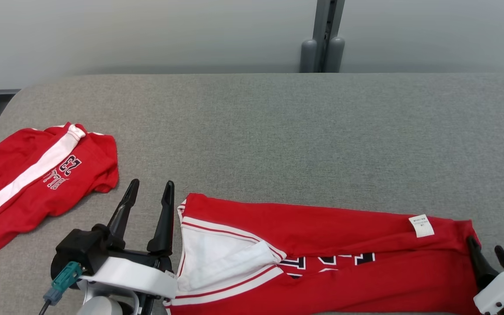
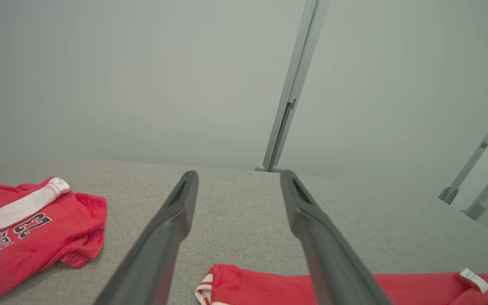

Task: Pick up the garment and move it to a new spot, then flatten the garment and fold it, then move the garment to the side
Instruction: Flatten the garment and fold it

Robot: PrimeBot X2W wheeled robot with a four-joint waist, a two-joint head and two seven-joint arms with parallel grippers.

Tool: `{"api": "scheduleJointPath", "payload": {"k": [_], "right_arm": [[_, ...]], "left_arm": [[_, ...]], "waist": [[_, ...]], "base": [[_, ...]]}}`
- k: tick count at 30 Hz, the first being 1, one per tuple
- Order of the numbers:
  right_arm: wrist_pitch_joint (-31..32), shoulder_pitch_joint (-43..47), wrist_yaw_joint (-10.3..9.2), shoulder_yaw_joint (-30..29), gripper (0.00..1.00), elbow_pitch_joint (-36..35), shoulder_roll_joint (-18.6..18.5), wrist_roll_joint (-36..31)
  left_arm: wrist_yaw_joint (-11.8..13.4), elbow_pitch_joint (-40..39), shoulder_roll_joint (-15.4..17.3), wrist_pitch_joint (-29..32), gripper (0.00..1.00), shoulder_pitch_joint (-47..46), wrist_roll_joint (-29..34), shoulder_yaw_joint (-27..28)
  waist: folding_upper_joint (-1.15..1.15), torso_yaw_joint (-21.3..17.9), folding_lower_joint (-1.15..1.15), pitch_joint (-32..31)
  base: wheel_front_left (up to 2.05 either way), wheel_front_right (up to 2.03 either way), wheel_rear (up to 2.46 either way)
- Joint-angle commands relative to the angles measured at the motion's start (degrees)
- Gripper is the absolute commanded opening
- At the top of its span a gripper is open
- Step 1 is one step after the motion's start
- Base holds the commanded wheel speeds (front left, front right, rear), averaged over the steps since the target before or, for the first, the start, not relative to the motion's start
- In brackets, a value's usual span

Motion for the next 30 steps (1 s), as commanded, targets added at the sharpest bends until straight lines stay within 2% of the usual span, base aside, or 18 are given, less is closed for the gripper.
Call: {"api": "scheduleJointPath", "payload": {"k": [1,10,18,19,20,21,22,30], "right_arm": [[0.99,-1.12,0.05,0.06,1.0,2.01,-0.37,1.25],[8.63,-3.07,0.05,2.4,1.0,12.58,-0.17,7.55],[11.91,-6.07,0.11,3.9,0.98,13.96,0.59,10.69],[11.38,-6.61,0.11,3.96,0.63,14.12,0.7,10.96],[10.85,-7.05,0.11,3.96,0.44,14.31,0.69,11.16],[10.44,-7.45,0.11,4.04,0.09,14.48,0.73,11.31],[9.97,-7.85,0.11,4.11,0.0,14.65,0.86,11.64],[2.96,-7.2,0.09,2.31,0.0,14.1,-2.53,12.97]], "left_arm": [[-0.43,0.31,-0.07,-0.26,1.0,-1.24,0.68,-0.01],[-1.5,2.24,-0.69,-0.26,1.0,-2.04,1.08,-0.37],[-1.71,2.99,-0.66,-0.26,1.0,-2.04,1.12,-0.32],[-1.73,3.03,-0.63,-0.26,1.0,-2.08,1.13,-0.31],[-1.76,3.05,-0.6,-0.26,1.0,-2.13,1.13,-0.27],[-1.8,3.1,-0.57,-0.26,1.0,-2.16,1.11,-0.26],[-1.84,3.14,-0.55,-0.26,1.0,-2.14,1.09,-0.27],[-1.32,3.03,-0.74,-0.23,1.0,-1.06,1.11,-0.82]], "waist": [[0.0,0.53,0.0,0.53],[0.0,1.97,0.0,0.8],[0.0,2.39,0.0,0.53],[0.0,2.44,0.0,0.54],[0.0,2.5,0.0,0.56],[0.0,2.58,0.0,0.57],[0.0,2.67,0.0,0.54],[0.0,2.22,0.0,-0.44]], "base": [[0.0,0.0,0.0],[0.0,0.0,0.0],[0.0,0.0,0.0],[0.0,0.0,0.0],[0.0,0.0,0.0],[0.0,0.0,0.0],[0.0,0.0,0.0],[0.0,0.0,0.0]]}}
